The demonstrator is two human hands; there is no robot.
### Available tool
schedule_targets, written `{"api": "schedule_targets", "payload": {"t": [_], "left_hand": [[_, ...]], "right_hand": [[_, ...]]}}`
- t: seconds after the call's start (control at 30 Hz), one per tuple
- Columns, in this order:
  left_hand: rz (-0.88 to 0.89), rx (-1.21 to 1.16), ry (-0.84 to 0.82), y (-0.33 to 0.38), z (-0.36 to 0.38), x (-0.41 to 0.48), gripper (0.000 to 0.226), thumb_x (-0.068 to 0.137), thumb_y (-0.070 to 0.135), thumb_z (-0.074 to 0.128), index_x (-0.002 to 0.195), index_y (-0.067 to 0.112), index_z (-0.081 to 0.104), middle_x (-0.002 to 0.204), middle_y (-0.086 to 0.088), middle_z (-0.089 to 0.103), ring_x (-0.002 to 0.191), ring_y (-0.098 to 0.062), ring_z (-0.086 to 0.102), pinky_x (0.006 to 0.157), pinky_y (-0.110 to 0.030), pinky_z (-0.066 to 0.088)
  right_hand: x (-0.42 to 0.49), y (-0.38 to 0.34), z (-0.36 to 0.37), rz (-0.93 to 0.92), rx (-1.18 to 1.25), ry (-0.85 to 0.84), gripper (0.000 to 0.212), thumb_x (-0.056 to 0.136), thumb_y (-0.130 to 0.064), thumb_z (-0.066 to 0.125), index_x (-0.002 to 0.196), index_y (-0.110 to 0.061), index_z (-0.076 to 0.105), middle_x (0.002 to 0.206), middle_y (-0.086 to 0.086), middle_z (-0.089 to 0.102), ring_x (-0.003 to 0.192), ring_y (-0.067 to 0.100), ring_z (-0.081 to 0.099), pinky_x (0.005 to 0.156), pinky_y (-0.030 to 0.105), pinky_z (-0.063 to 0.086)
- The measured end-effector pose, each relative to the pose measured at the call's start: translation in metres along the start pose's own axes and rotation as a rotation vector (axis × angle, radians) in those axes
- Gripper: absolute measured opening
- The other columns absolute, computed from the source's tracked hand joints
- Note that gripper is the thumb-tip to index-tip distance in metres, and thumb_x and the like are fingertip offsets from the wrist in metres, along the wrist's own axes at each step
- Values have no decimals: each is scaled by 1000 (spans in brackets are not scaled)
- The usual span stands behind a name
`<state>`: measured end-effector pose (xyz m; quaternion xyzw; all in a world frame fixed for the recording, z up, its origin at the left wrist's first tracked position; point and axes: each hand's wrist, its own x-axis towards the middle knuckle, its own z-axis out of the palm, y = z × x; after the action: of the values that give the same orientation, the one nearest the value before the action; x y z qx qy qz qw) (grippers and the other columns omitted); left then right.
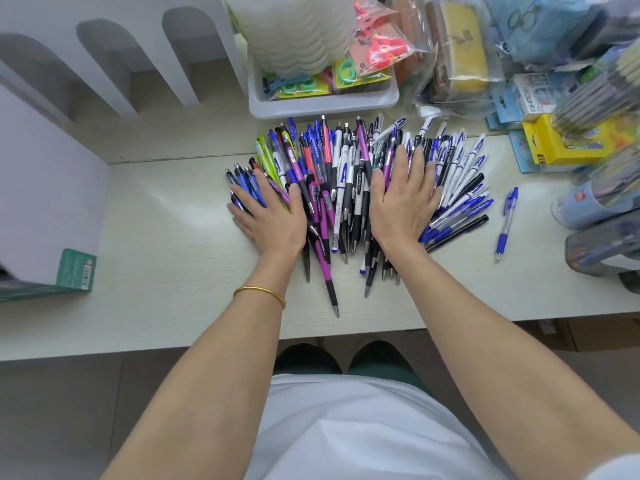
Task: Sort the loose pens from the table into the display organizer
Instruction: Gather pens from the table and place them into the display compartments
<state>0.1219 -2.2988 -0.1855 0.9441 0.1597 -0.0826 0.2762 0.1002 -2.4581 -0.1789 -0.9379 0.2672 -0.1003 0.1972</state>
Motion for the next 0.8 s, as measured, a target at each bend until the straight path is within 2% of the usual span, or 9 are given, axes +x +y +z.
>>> {"api": "schedule_targets", "payload": {"t": [0.4,0.53,0.6,0.7,0.8], "left_hand": [[59,-5,33,-5,-1,1,65,102,53,19,156,23,-3,162,-13,-15,148,-33,-15,120,-48,-4],[87,-32,113,3,-5,-2,64,103,49,20,156,19,0,161,-16,-13,148,-33,-13,121,-47,-4],[184,-25,170,14,-5,-8,64,103,47,20,156,17,1,162,-17,-10,149,-33,-11,121,-47,-3],[431,45,205,37,3,-20,66,100,50,15,156,18,5,162,-17,-5,149,-33,-7,121,-47,-2],[636,82,182,61,16,-33,64,99,49,20,156,20,13,162,-17,1,150,-34,-3,121,-48,-1]], "right_hand": [[0,2,-5,19,-14,16,57,100,-48,27,152,-25,21,160,1,15,147,27,10,116,53,10],[0,3,-6,21,-34,3,58,101,-48,26,153,-24,18,161,2,13,148,27,7,117,51,8],[1,4,-6,27,-29,-3,58,101,-48,26,153,-24,17,161,2,12,148,26,6,117,51,8],[1,6,-8,8,23,13,57,101,-45,25,153,-23,17,161,2,12,148,24,6,118,49,7],[3,19,-17,-43,136,124,53,101,-36,27,151,-16,26,158,7,21,147,26,14,119,44,11]]}}
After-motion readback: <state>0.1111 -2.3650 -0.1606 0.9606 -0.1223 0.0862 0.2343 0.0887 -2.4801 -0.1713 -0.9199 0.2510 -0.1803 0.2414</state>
